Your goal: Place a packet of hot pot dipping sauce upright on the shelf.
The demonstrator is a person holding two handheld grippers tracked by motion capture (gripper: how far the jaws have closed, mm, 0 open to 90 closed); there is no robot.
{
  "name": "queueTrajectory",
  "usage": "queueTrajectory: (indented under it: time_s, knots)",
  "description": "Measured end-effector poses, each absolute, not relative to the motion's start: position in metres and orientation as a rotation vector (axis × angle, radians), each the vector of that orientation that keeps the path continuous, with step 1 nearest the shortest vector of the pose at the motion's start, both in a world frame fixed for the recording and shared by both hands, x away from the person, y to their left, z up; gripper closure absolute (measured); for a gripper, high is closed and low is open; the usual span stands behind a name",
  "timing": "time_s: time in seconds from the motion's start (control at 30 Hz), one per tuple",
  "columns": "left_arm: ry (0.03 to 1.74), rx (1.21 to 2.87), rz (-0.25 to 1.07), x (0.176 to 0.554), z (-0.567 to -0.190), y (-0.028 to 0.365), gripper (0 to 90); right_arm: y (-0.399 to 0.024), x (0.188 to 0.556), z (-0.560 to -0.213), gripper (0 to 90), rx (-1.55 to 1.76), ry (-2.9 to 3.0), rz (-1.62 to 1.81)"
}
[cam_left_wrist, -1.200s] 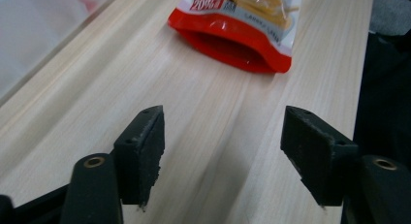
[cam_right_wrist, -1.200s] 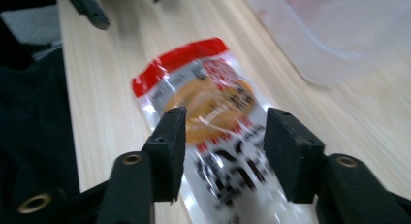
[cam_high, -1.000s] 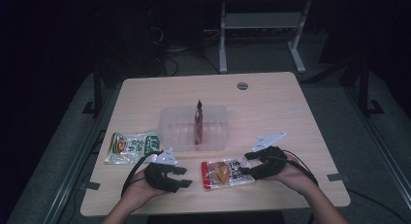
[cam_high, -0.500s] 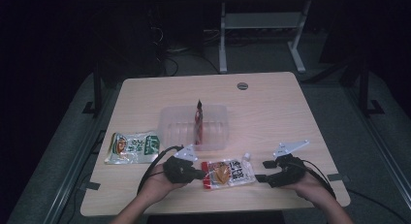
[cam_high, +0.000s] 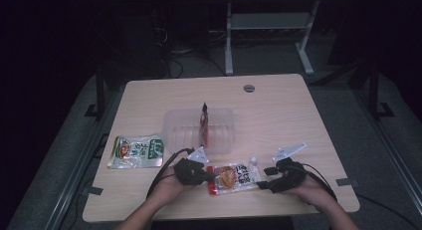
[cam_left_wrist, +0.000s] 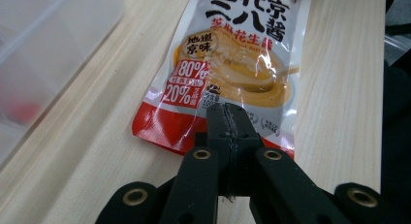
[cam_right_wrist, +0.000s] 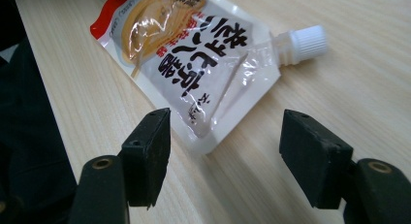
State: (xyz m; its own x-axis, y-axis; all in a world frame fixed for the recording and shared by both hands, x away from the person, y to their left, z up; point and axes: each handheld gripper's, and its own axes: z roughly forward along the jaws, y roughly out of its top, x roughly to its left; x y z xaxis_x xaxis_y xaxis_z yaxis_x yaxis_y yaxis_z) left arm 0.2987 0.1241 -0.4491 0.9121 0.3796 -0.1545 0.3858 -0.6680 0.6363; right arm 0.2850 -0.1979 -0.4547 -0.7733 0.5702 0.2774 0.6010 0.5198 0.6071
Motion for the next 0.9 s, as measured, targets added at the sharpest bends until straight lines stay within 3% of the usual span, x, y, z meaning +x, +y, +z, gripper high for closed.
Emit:
queueTrajectory:
  time_s: [0.9]
  knots:
    - [0.563, 2.402, -0.021, 0.301, -0.458, 0.126, 89.7, -0.178, 0.297, -0.465, 41.6, -0.978, -2.619, -1.128]
